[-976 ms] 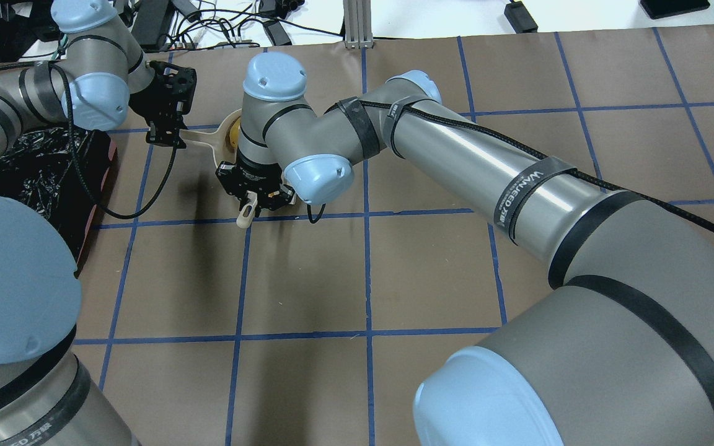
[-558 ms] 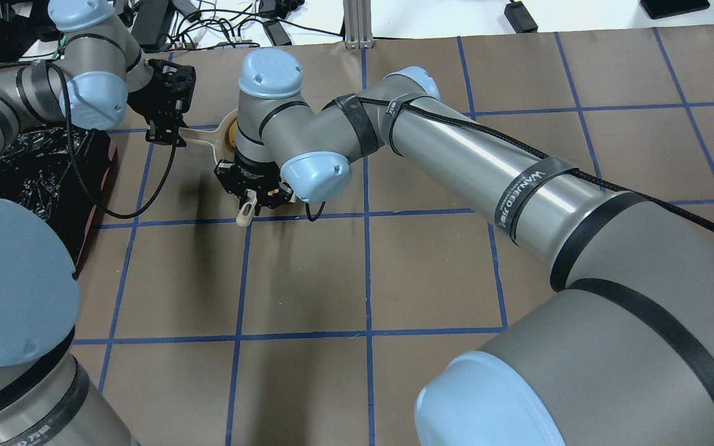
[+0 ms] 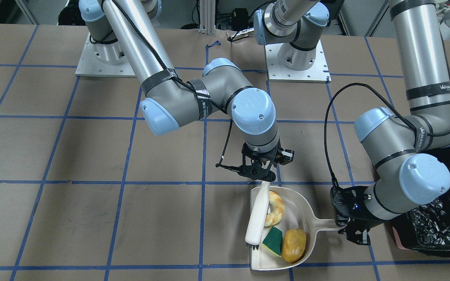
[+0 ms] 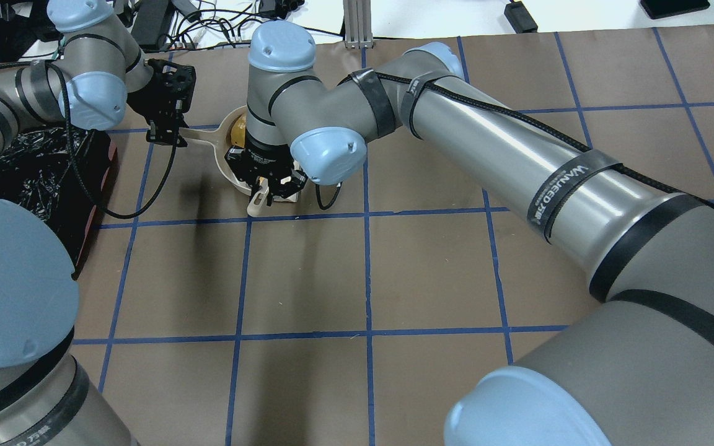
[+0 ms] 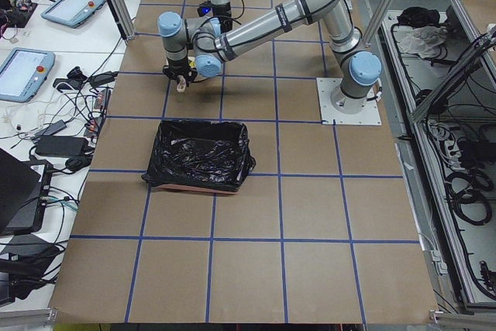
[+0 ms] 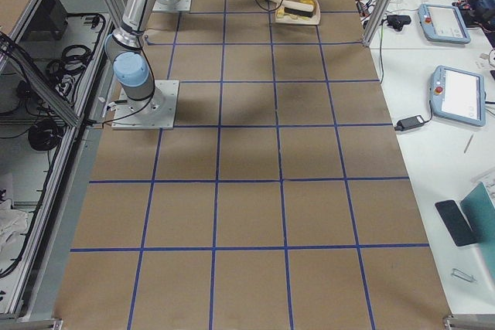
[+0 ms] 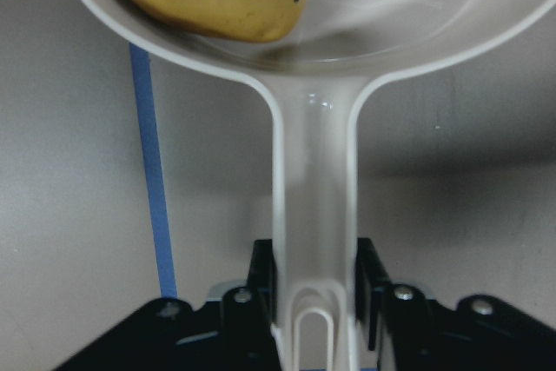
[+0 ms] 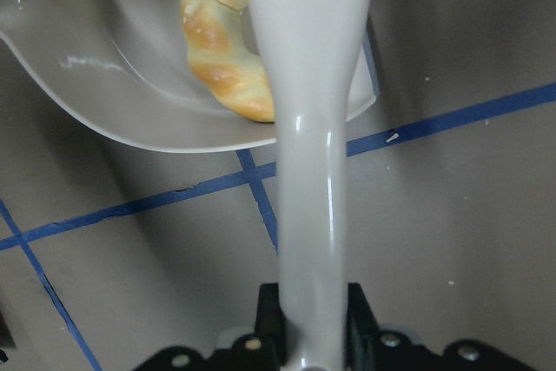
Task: Sweep and dump trash into bin
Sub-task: 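Lift the dustpan toward the bin with the left gripper while the right returns the brush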
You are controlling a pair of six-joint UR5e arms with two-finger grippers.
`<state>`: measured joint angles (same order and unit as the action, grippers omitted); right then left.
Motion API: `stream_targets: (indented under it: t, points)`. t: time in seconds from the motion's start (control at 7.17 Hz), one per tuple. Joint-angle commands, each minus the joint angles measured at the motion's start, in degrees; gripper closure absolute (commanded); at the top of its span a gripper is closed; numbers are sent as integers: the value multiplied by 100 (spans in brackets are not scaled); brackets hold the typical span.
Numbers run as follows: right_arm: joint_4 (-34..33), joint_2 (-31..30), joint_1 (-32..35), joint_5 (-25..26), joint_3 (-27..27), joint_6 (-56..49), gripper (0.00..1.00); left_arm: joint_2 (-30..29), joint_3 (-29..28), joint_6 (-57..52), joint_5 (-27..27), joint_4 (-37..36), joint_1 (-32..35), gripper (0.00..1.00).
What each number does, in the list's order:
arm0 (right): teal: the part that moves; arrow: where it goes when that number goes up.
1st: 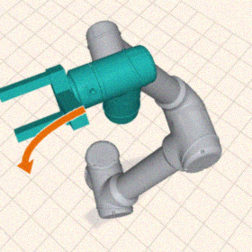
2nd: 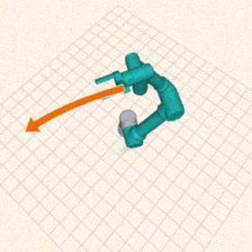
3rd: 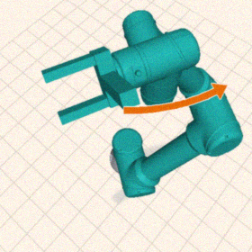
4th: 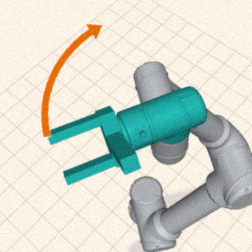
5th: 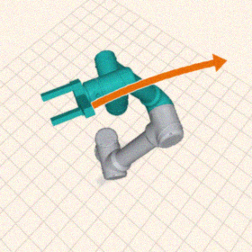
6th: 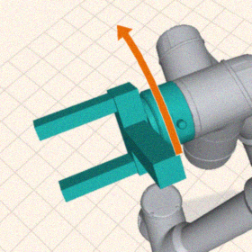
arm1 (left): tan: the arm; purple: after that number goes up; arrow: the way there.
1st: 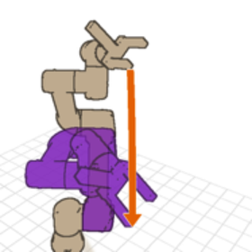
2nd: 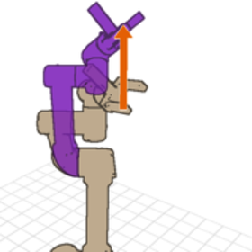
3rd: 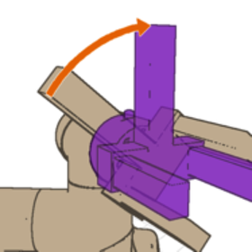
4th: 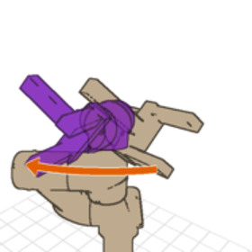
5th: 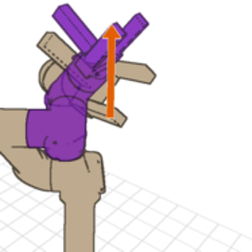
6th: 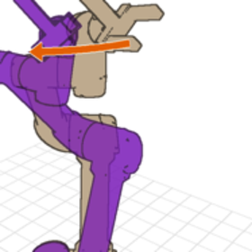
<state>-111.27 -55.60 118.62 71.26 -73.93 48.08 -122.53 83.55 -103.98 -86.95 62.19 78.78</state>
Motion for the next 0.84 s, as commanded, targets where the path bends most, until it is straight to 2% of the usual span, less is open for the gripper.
stream_targets:
  t: [0.0,0.14,0.28,0.42,0.56,0.7]
  points:
    - [795,-380,-319,385,-25,-96,100,36,12,0,99,3,-37,76]
    - [1252,-591,-644,580,-86,-532,100,71,3,35,421,55,-125,76]
    - [1753,-802,-986,895,-156,-1093,100,141,-5,122,442,169,-178,76]
    - [1958,-1073,-1285,1273,-331,-1560,100,237,-58,115,442,344,-344,76]
    - [1977,-1363,-1663,1320,-646,-2086,100,378,-93,106,442,572,-589,76]
    - [1908,-1549,-2101,1625,-1084,-2753,100,553,-119,45,442,836,-774,76]
